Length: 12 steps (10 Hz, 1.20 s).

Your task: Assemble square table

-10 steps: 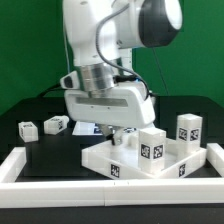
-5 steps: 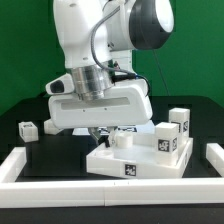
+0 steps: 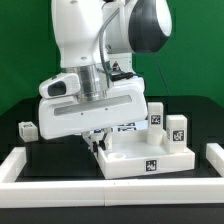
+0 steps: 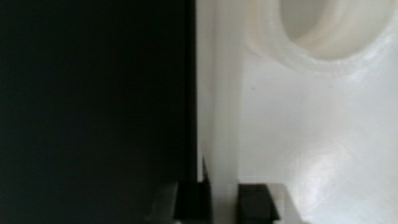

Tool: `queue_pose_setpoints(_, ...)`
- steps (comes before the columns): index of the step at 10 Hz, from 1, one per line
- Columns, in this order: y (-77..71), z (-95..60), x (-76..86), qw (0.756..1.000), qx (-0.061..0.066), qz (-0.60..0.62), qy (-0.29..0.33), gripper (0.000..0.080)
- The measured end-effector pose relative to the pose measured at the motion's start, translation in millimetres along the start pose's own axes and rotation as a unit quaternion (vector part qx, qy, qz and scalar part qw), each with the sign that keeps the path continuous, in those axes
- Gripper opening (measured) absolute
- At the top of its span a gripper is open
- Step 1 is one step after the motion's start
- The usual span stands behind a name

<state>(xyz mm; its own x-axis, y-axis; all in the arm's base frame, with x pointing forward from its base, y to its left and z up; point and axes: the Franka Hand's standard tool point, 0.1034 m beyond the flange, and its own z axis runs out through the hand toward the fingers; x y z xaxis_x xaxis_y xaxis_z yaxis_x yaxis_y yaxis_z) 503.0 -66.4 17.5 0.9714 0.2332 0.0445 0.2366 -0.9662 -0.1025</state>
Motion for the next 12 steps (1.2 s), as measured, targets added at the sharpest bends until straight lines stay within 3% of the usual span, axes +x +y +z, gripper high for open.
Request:
queue_pose_setpoints(2,2.8,-0.4,0.1,0.999,-0.005,-0.054,-0.004,0.0057)
queue_pose_setpoints(4,12.3,-6.9,19.2,0.964,-0.043,-0.261,0.001,0.0057)
queue_pose_setpoints(7,13.6,-4.6,14.7,0.944,-0.046,-0.326,-0.016,0.0057)
queue_pose_setpoints(9,-5.7,-8.1,51.9,0.899,-0.056,-0.434,-0.021,0.0057)
queue_pose_setpoints(10,-6.4,-11.6,57.2,0.878,-0.070,-0.473,-0.014,0.0057)
queue_pose_setpoints(11,-1.9,-12.7,43.5,0.878,-0.075,-0.473,-0.013,0.0057)
queue_pose_setpoints(12,-0.5,-11.0,40.6,0.874,-0.072,-0.481,-0.021,0.0057)
